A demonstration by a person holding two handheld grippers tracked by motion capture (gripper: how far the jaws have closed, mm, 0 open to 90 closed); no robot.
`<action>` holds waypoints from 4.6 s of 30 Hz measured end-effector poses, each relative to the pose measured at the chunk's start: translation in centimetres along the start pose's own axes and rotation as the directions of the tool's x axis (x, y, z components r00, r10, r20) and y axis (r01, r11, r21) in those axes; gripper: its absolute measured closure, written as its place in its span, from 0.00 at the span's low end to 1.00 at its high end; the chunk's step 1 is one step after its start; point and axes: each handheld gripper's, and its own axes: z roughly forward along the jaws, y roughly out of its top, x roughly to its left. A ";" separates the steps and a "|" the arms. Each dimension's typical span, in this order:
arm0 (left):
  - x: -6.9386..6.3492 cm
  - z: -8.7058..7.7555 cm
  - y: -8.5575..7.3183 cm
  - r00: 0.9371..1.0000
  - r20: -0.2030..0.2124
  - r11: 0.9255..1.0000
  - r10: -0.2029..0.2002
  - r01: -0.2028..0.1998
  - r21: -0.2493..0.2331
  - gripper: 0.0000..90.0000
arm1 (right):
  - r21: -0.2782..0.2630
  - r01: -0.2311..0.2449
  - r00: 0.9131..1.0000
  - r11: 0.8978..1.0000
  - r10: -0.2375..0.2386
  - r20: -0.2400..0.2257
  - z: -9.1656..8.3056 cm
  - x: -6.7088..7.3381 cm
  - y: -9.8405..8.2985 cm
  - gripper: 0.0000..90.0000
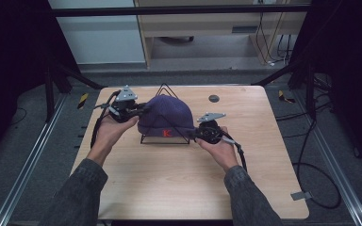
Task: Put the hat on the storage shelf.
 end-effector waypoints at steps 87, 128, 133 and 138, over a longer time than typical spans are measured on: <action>-6.7 -3.9 -3.8 0.999 0.038 0.981 -0.009 0.002 0.192 0.10 | -0.043 0.054 0.998 0.998 -0.053 0.025 -5.5 3.9 3.5 0.13; -4.9 -5.2 -12.7 0.992 -0.078 0.965 -0.103 0.119 0.233 0.06 | -0.011 -0.114 0.979 0.993 0.115 0.169 -15.2 -5.0 -10.3 0.11; -4.5 -4.6 -14.2 0.990 -0.083 0.954 -0.118 0.136 0.266 0.05 | 0.015 -0.126 0.977 0.992 0.121 0.176 -14.6 -5.4 -11.1 0.12; -4.0 -3.9 -16.1 0.986 -0.096 0.940 -0.138 0.161 0.301 0.05 | 0.055 -0.126 0.977 0.991 0.114 0.178 -13.7 -5.4 -11.6 0.12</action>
